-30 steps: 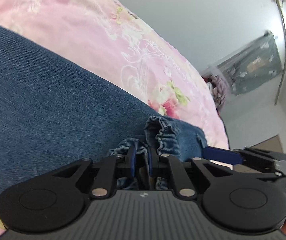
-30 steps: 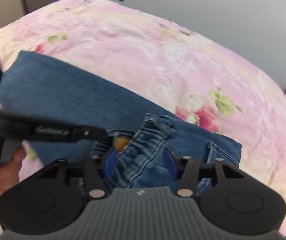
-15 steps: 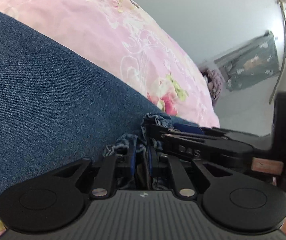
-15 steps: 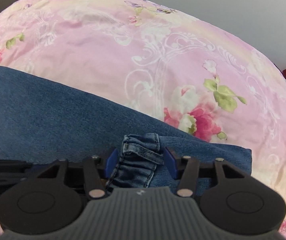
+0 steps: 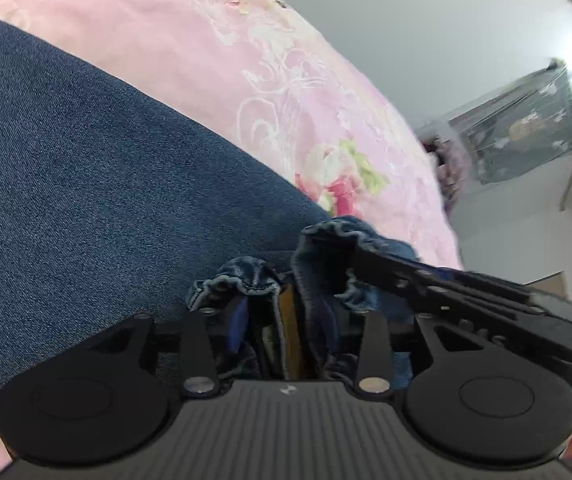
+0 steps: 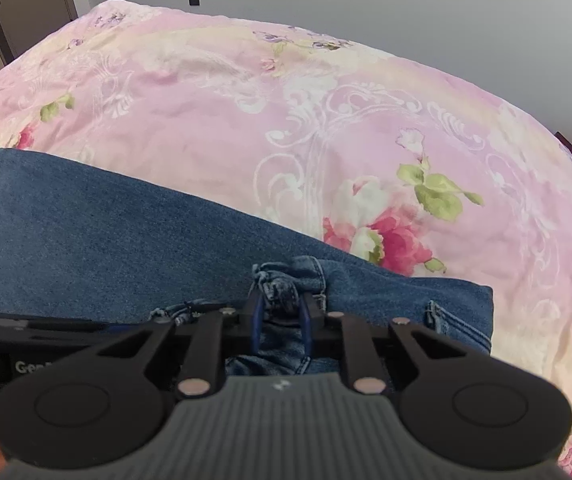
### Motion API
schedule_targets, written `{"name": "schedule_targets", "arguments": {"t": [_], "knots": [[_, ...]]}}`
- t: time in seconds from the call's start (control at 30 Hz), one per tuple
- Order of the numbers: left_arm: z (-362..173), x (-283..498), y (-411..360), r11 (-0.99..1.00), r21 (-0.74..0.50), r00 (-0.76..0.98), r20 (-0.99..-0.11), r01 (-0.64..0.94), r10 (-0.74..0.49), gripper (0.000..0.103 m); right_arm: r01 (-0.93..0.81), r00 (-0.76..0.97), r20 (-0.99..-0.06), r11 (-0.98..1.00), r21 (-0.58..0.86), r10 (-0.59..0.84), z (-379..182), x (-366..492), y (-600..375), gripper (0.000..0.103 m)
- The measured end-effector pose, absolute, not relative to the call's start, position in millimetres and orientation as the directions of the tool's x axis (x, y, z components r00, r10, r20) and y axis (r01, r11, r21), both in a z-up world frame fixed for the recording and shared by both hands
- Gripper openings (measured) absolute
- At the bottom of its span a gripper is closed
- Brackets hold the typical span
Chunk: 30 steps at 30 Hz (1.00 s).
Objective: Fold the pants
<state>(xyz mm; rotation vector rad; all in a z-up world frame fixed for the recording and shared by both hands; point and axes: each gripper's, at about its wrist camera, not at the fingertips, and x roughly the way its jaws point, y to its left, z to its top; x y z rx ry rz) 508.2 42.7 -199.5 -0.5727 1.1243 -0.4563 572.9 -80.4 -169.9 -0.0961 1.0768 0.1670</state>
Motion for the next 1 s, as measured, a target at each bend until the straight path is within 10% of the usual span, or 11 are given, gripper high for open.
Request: {"name": "schedule_targets", "arguments": {"t": [0.17, 0.7, 1.0], "knots": [[-204.1, 505.4, 40.1, 0.778, -0.625, 0.377, -0.706, 0.068, -0.600, 0.011, -0.179, 0.522, -0.841, 0.982, 0.054, 0.141, -148.9, 556.7, -95.7, 0.012], [-157.6, 516.3, 17.2, 0.708, -0.624, 0.433, -0.567, 0.329, -0.701, 0.006, -0.381, 0.577, -0.742, 0.916, 0.127, 0.342, -54.6, 468.9, -122.6, 0.011], [-210.6, 548.1, 43.2, 0.683, -0.719, 0.371, -0.604, 0.129, -0.705, 0.005, -0.276, 0.497, -0.786, 0.926, 0.259, 0.368, -117.3, 533.1, -110.2, 0.011]]}}
